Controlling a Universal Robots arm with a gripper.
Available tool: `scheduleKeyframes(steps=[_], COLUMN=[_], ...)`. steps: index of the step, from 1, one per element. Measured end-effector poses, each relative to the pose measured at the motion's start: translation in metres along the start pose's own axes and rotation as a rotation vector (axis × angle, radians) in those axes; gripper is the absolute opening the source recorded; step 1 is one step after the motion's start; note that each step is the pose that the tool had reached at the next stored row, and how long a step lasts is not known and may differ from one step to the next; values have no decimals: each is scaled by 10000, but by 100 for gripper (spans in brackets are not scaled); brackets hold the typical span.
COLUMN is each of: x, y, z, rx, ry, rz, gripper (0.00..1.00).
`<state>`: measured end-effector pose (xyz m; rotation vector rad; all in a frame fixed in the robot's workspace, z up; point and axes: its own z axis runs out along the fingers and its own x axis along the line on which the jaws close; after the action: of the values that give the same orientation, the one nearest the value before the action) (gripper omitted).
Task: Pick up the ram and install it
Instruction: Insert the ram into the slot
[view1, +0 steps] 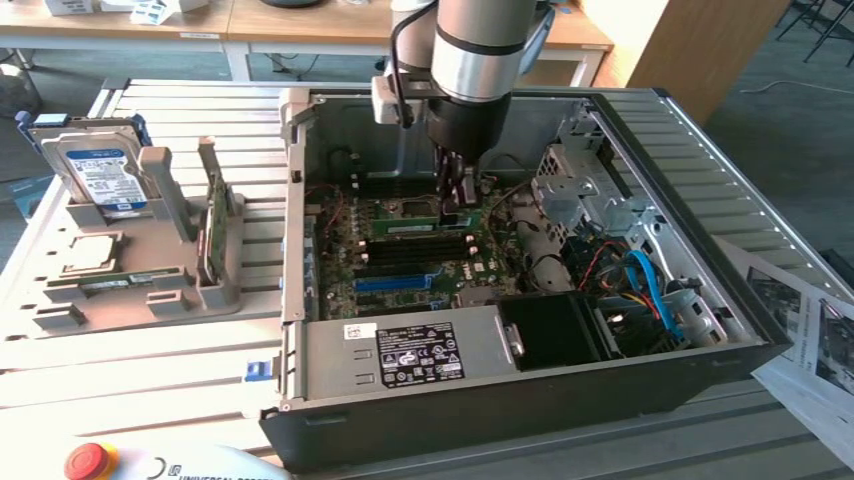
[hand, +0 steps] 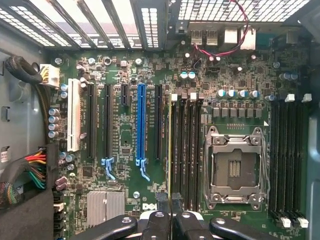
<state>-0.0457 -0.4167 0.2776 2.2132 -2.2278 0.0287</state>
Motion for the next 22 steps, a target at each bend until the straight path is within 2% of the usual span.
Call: scheduleKeyframes(steps=[22], x=[-2], y=[2], z=[159], rx=[-1], ry=[2], rz=[10], gripper=[12])
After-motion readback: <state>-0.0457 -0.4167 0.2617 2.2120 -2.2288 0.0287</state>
